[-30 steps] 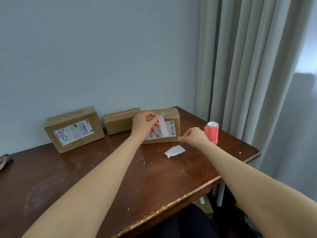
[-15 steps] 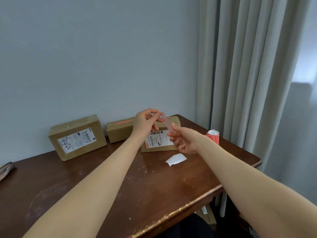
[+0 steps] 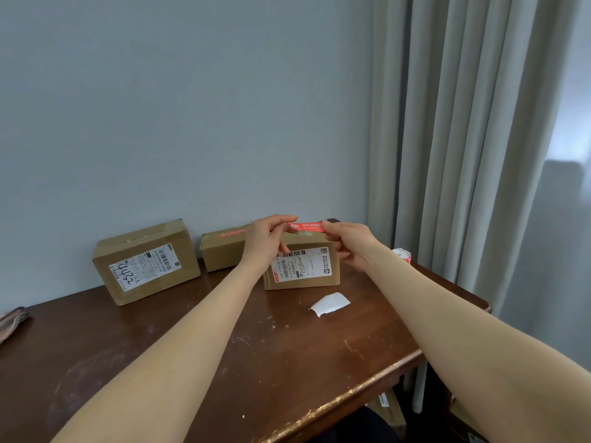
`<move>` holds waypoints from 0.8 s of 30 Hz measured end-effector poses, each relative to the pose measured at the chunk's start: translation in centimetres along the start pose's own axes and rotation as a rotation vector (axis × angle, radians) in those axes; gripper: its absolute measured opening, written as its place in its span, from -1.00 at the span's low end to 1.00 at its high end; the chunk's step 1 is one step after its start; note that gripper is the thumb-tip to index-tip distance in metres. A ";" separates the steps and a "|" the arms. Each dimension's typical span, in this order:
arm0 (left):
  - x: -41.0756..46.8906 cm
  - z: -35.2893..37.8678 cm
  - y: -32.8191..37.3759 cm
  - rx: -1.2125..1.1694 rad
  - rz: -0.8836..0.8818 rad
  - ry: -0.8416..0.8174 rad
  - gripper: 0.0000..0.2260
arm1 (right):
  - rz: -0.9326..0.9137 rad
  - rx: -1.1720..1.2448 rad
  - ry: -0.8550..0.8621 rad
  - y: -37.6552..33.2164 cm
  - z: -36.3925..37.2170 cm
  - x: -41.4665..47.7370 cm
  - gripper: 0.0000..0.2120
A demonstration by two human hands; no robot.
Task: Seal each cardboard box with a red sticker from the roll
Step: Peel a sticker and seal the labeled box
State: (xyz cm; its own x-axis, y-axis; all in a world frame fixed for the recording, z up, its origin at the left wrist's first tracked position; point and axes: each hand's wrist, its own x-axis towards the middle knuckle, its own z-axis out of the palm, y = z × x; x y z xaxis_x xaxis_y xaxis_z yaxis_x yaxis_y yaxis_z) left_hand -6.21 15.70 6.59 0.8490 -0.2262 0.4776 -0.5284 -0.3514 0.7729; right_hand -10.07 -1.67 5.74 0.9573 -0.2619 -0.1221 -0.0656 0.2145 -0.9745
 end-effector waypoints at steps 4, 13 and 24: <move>0.4 0.0 -0.2 0.011 -0.038 0.032 -0.72 | -0.090 -0.045 0.070 0.1 0.3 0.3 -0.80; 1.5 -1.0 -0.4 -0.113 -0.268 0.064 -0.81 | -0.144 -0.094 0.105 -0.6 0.1 -0.3 -0.83; 2.4 -1.1 0.9 -0.132 -0.302 0.048 -0.85 | -0.178 -0.155 0.083 -1.2 1.0 0.7 -0.84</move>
State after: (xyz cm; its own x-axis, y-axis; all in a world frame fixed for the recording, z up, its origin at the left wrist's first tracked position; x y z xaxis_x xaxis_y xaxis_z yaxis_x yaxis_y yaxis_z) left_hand -4.64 15.86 8.92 0.9681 -0.0855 0.2356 -0.2502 -0.2742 0.9285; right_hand -9.04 -1.22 7.02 0.9318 -0.3601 0.0454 0.0535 0.0125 -0.9985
